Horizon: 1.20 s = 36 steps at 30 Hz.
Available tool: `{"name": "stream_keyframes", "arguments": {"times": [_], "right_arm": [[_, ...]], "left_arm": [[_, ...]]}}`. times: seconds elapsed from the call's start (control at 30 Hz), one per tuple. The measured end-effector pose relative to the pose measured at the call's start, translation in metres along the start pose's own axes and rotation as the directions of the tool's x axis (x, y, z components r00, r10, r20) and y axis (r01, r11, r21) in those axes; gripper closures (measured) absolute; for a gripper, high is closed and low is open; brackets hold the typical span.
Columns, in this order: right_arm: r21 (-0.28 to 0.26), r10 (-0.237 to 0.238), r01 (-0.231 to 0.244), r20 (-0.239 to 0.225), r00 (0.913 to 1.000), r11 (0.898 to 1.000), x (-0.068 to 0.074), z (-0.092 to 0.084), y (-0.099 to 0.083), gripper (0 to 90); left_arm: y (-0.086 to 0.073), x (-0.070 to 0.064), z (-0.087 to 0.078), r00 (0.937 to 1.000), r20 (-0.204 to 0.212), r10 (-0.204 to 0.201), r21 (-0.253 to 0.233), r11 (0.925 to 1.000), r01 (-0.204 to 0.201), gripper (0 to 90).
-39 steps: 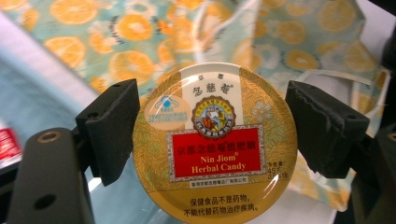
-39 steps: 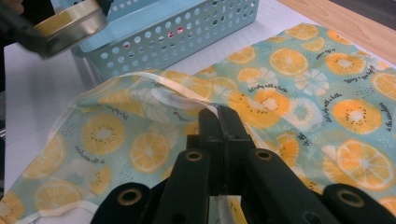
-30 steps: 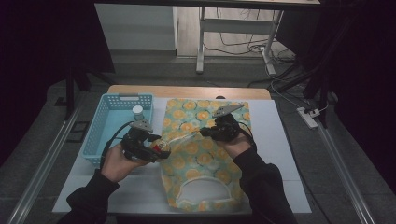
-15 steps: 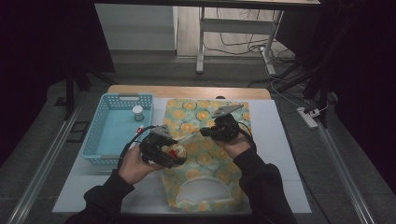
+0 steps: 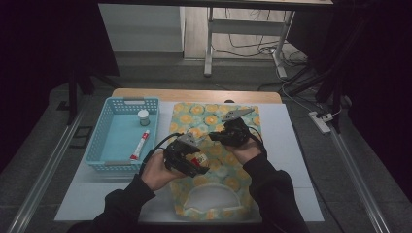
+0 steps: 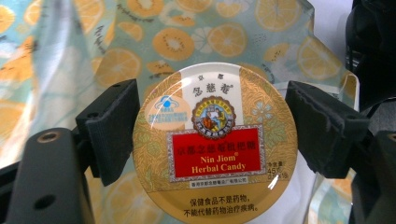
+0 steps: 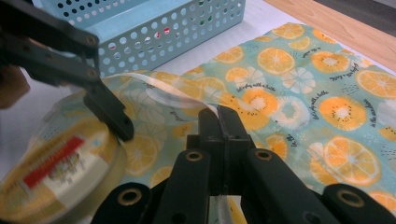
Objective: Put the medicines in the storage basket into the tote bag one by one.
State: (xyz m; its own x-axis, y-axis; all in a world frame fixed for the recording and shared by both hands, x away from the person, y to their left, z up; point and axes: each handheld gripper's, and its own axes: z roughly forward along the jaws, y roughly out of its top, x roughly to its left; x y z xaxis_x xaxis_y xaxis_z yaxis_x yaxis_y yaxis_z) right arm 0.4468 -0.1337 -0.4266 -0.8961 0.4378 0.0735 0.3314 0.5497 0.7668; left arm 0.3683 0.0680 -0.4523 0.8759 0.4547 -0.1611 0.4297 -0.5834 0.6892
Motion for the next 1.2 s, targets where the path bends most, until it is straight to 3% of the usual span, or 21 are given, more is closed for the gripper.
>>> {"name": "stream_keyframes", "arguments": {"times": [0.4,0.63,1.2], "right_arm": [[-0.005,0.009,-0.009,0.013,0.9999,1.0,-0.002,0.001,-0.001,89.9],[0.002,0.011,-0.011,0.022,0.9997,1.0,-0.003,0.003,-0.002,89.9],[0.017,0.016,-0.017,0.04,0.9991,1.0,-0.006,0.01,-0.007,89.9]], "left_arm": [[0.006,0.006,0.034,0.9999,-0.004,0.016,0.039,0.9991,-0.015,21.1],[0.005,0.015,0.047,0.9985,-0.054,0.006,0.058,0.9983,-0.003,21.0],[0.001,0.027,0.075,0.9927,-0.12,-0.011,0.078,0.9968,0.02,21.0]]}}
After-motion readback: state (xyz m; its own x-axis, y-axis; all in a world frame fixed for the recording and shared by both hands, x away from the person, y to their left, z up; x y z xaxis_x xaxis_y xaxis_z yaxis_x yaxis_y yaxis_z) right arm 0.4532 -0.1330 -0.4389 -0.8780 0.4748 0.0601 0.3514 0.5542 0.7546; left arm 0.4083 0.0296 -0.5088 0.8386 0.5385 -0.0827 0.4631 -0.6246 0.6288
